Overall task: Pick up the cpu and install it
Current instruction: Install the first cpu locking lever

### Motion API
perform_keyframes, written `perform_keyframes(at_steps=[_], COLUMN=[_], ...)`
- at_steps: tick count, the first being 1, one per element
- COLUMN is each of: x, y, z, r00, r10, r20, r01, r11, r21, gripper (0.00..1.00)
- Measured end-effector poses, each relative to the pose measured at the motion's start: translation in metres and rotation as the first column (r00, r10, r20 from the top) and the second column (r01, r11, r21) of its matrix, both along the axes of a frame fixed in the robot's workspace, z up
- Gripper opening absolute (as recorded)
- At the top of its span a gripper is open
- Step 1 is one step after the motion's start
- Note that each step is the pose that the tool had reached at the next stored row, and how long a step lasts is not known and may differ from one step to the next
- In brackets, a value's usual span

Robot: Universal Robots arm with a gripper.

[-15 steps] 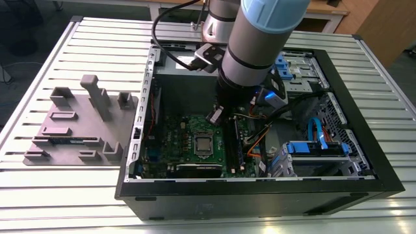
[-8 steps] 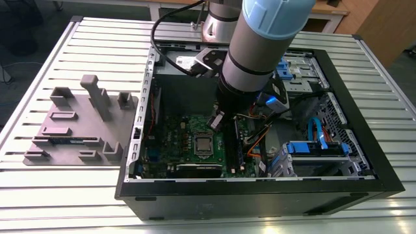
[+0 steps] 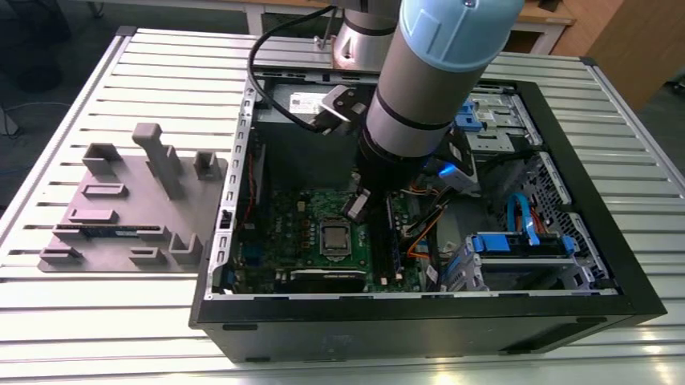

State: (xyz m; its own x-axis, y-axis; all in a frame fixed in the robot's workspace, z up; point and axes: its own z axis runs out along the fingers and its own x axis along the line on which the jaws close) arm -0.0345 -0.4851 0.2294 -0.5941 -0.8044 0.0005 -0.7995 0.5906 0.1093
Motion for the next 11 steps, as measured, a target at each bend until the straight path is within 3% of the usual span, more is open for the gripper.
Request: perform_keyframes(at_steps=[3,11], x=[0.0001,-0.0043], y=[-0.0006,-0.0006], z=[-0.0005,-0.0031], r00=[1.0000,0.9996], r10=[0.009,0.030], r20=[-0.0001,-0.0004], r01=[-0.009,-0.030], r11=[0.9999,0.9993], r21=[-0.0085,-0.0219], gripper=[0.11,0.11])
